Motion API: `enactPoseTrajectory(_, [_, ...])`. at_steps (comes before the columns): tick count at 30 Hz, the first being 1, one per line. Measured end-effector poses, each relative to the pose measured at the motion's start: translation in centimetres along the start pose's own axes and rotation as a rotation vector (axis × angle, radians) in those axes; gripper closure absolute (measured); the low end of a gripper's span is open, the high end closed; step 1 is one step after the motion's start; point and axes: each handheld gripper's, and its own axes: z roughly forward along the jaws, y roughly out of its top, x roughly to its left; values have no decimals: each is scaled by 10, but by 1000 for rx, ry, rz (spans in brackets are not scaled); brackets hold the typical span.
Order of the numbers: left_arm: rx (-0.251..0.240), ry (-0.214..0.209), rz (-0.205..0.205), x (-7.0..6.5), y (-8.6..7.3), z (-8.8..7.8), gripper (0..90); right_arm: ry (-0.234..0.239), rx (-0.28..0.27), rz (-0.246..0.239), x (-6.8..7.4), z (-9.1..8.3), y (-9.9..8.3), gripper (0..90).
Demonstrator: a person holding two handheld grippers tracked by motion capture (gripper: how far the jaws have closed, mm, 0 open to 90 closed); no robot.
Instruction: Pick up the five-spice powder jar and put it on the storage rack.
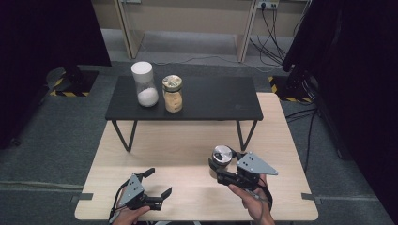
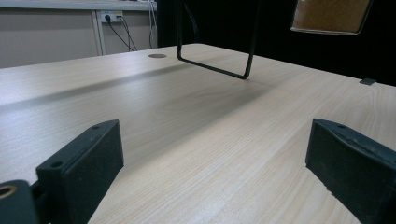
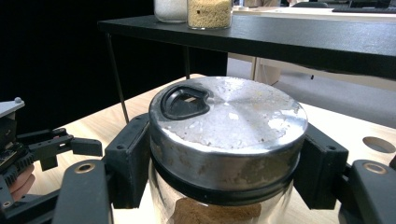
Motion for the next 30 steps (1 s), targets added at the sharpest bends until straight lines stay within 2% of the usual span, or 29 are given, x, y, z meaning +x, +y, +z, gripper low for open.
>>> enactPoseTrajectory(12, [3,-1,2,0,0,0,33,11,25,4,3,6,-7,316])
enactPoseTrajectory(24, [5,0,2,0,0,0,33,10,20,0,3,4,-7,336])
enactPoseTrajectory(26, [5,0,2,0,0,0,33,-1,18,-19,3,3,-6,347])
enactPoseTrajectory(30, [4,0,3,0,0,0,33,-18,7,-16,5,1,-5,349])
